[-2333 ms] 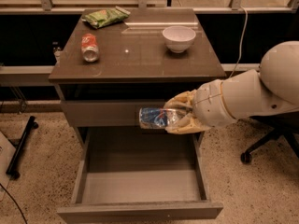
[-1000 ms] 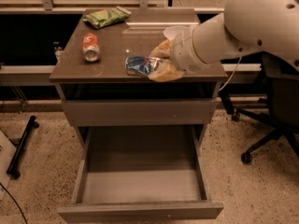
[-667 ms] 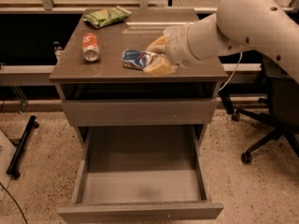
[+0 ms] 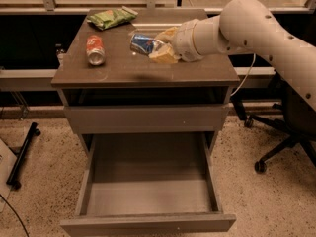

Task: Pick redbull can from middle drawer and place on counter

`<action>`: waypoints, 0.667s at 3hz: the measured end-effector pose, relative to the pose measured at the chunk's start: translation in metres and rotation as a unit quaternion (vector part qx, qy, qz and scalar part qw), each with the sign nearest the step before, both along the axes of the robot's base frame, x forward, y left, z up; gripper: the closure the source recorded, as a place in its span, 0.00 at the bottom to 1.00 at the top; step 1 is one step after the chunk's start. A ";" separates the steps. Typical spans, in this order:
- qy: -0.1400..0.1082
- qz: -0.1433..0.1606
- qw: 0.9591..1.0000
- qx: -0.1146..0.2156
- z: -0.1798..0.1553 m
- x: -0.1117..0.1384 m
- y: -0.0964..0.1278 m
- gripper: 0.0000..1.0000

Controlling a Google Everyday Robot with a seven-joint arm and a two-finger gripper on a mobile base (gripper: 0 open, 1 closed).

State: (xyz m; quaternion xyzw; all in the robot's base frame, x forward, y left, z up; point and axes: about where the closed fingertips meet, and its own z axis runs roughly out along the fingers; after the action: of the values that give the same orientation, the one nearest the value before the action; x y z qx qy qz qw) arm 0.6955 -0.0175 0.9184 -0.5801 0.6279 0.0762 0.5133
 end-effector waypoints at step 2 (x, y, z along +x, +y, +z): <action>-0.002 -0.021 1.000 0.012 -0.005 0.005 0.007 1.00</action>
Offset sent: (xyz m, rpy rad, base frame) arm 0.0158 0.0165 -0.0126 0.0764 -0.0126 -0.1348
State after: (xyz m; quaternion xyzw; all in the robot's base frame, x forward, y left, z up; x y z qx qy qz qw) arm 0.7005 -0.0102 0.9138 -0.5608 0.6379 0.0724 0.5229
